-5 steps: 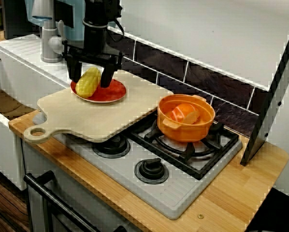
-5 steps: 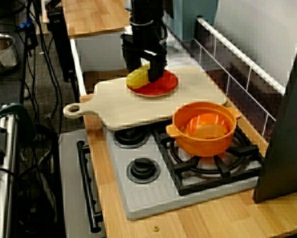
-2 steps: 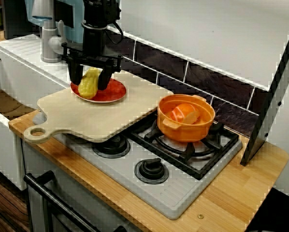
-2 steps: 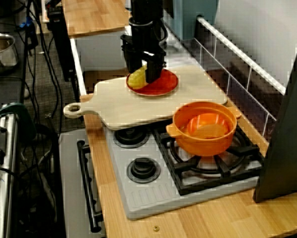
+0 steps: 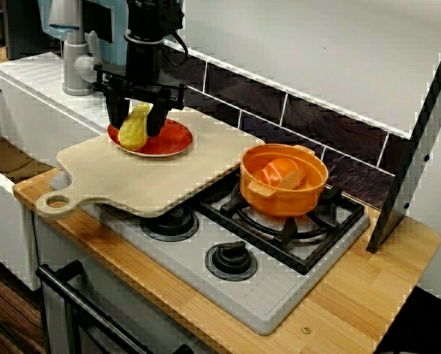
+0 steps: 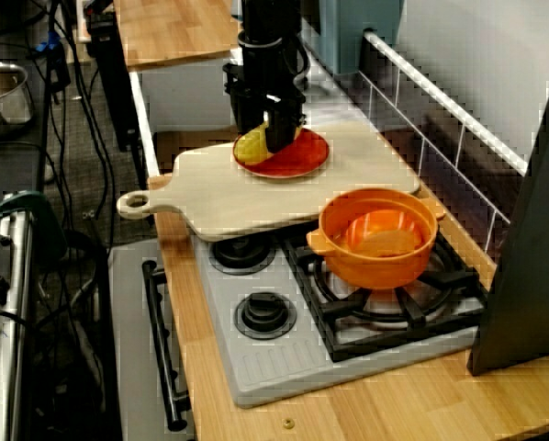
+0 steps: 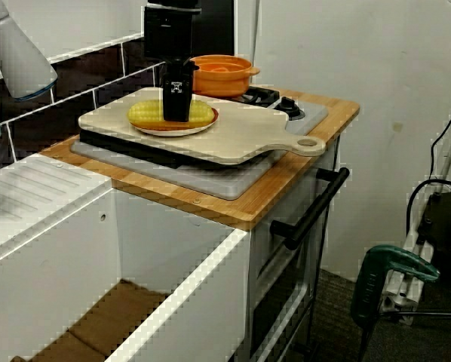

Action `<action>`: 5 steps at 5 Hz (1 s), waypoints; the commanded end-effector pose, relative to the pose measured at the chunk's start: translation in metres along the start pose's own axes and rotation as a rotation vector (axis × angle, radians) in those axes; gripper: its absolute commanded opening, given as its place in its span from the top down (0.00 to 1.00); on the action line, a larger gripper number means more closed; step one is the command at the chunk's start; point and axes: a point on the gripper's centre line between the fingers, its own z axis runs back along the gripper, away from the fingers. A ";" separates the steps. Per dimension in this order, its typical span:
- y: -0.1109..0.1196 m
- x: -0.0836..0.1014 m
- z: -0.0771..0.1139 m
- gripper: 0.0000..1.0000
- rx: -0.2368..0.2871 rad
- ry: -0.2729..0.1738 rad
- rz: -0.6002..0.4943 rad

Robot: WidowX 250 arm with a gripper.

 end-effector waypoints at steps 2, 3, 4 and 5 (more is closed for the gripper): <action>0.002 0.006 0.018 1.00 -0.027 -0.035 -0.020; -0.002 0.012 0.026 1.00 -0.036 -0.041 -0.036; -0.008 0.016 0.038 1.00 -0.050 -0.056 -0.051; -0.014 0.020 0.046 1.00 -0.056 -0.062 -0.064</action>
